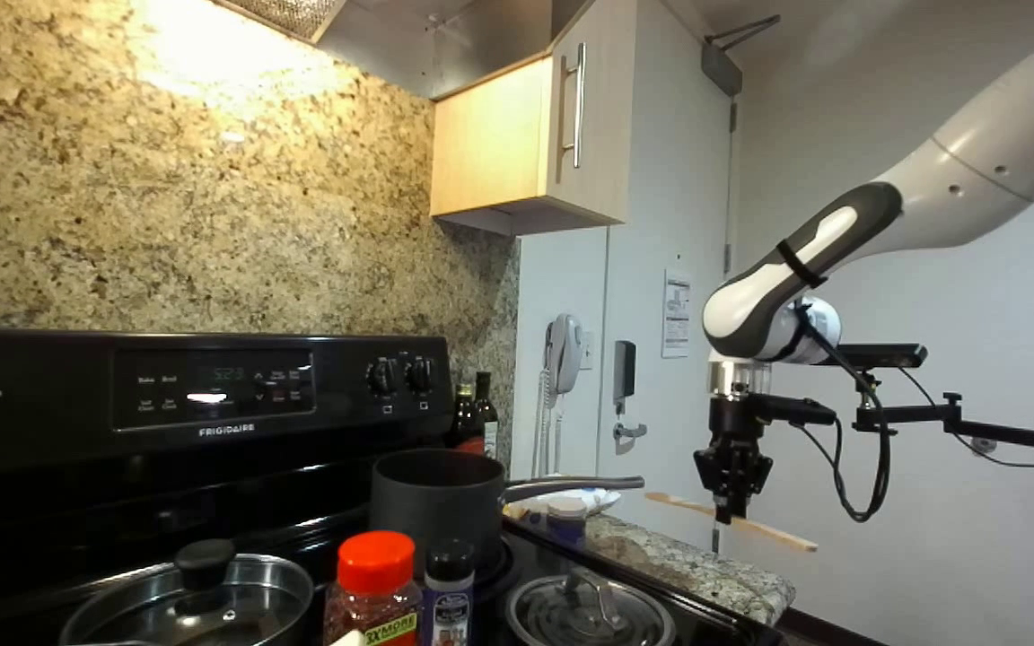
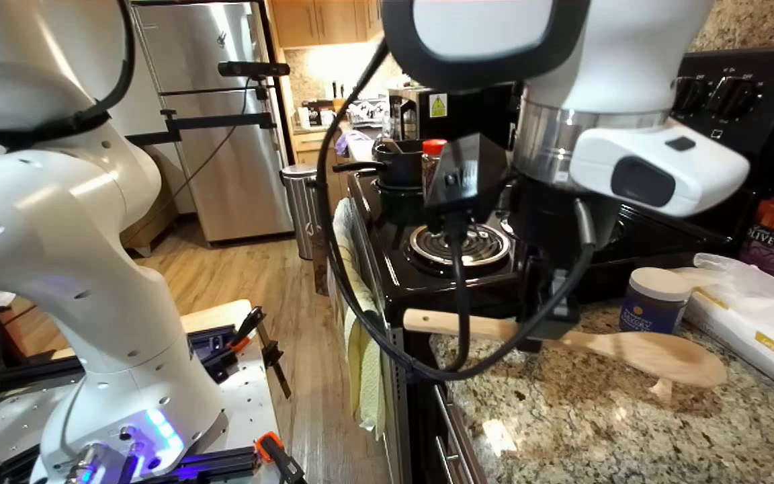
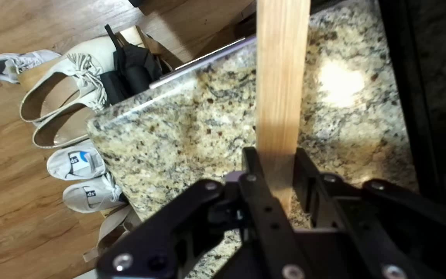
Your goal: Pick up the cooking stick and put it in the pot
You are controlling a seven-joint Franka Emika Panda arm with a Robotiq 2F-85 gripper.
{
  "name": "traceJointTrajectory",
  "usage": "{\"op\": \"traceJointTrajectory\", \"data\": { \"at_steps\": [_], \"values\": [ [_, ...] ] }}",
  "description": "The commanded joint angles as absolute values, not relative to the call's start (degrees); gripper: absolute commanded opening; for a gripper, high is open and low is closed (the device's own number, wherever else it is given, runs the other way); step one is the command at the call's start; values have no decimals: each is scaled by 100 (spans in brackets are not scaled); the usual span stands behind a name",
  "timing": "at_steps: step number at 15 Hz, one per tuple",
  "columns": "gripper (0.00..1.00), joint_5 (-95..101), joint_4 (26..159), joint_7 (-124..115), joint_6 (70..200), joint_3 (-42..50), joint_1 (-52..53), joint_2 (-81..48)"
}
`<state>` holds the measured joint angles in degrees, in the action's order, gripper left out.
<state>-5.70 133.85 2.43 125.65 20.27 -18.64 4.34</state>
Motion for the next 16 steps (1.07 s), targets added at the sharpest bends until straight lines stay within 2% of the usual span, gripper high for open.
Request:
{"op": "traceJointTrajectory", "data": {
  "at_steps": [1, 2, 3, 7, 8, 16],
  "values": [
    [13, -229, 13737, 711, 11531, 2070, -1953, 1513],
    [13, -147, 13820, 828, 11299, 2089, -1957, 1753],
    [25, -327, 13504, 549, 11602, 2087, -1901, 1200],
    [25, -211, 13761, 656, 11344, 2104, -1904, 1730],
    [13, -210, 13776, 659, 11344, 2103, -1904, 1731],
    [13, -4, 12972, 712, 11037, 1424, -1304, 1757]
  ]
}}
